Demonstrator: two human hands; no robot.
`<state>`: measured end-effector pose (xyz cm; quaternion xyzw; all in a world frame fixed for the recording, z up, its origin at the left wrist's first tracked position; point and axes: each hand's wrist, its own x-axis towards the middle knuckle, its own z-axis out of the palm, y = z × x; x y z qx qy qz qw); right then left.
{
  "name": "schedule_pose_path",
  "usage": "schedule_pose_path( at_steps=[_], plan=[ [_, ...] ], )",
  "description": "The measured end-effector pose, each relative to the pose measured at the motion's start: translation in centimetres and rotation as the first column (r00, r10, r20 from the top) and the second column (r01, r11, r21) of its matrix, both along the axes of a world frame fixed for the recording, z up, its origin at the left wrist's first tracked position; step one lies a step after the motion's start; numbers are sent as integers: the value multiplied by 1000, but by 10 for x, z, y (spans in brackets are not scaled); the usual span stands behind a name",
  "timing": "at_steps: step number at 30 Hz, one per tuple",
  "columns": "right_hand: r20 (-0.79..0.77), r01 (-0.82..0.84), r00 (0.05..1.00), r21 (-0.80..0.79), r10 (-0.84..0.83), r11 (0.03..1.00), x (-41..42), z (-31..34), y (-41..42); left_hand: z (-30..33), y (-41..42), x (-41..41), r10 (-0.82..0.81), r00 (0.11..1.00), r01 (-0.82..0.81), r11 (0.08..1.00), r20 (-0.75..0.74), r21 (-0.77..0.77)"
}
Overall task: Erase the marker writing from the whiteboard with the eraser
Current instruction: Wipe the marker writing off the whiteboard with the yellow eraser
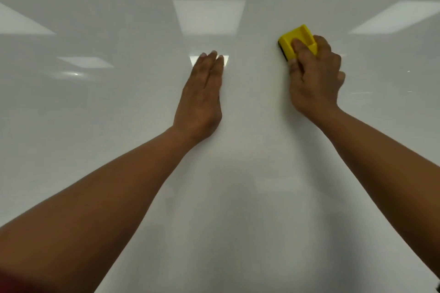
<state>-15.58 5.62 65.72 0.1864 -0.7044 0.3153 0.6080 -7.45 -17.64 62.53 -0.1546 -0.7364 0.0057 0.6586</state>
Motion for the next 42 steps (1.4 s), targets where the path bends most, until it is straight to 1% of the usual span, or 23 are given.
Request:
schedule_pose_path(
  at_steps=[2, 5, 7, 11, 14, 18, 20, 23, 25, 27, 28, 30, 32, 34, 35, 36, 37, 39, 41, 42],
  plan=[
    [-65, 1, 998, 62, 3, 998, 8, 9, -20, 4, -4, 4, -55, 997, 57, 997, -51, 42],
    [-164, 8, 986, 185, 23, 983, 19, -5, -42, 0, -4, 6, -87, 991, 89, 996, -103, 13],
    [-223, 40, 975, 246, 16, 969, 24, -29, -50, -1, -4, 8, -98, 988, 99, 995, -116, 7],
    [-235, 74, 972, 277, -7, 958, 23, -96, -53, -14, -4, 7, -148, 986, 153, 987, -77, 54],
    [-269, 83, 963, 334, 10, 939, 23, -143, -49, -31, 0, 7, -87, 995, 87, 996, -38, -12],
    [-283, 88, 958, 405, 33, 910, 20, -209, -43, -71, 8, 2, 14, 999, -6, 978, 34, -206],
    [-278, 67, 958, 450, 68, 890, 21, -241, -40, -93, 12, -1, 54, 998, -41, 961, 42, -272],
    [-274, 29, 953, 513, 131, 858, 21, -287, -39, -119, 18, -4, 85, 996, -70, 952, 36, -300],
    [-245, -26, 951, 549, 191, 835, 21, -325, -40, -135, 24, -6, 116, 992, -99, 951, 42, -294],
    [-220, -74, 941, 607, 256, 791, 21, -367, -40, -147, 27, -9, 148, 988, -131, 948, 40, -289],
    [-198, -97, 935, 656, 295, 749, 20, -390, -35, -151, 30, -11, 167, 986, -151, 946, 31, -285],
    [-151, -111, 922, 780, 356, 616, 16, -437, -19, -157, 32, -14, 189, 982, -178, 946, 14, -270],
    [-127, -73, 923, 869, 363, 489, 9, -476, 4, -162, 34, -17, 212, 977, -203, 946, 9, -252],
    [-104, -64, 929, 901, 356, 429, 2, -494, 26, -167, 37, -19, 252, 968, -242, 940, 10, -240],
    [-97, -73, 928, 900, 360, 431, -2, -493, 34, -169, 38, -20, 277, 961, -267, 935, 10, -235],
    [-102, -84, 925, 884, 365, 461, -5, -485, 39, -173, 40, -21, 301, 954, -291, 929, 11, -227],
    [-116, -98, 923, 851, 367, 516, -8, -469, 44, -176, 42, -22, 322, 947, -312, 926, 13, -214],
    [-168, -113, 922, 745, 348, 658, -14, -422, 52, -186, 51, -23, 343, 939, -336, 928, 16, -163],
    [-214, -94, 938, 599, 272, 795, -23, -364, 60, -195, 68, -23, 341, 939, -338, 938, 29, -79],
    [-199, -96, 954, 506, 224, 857, -27, -336, 62, -198, 77, -23, 334, 942, -332, 942, 44, -43]
  ],
)
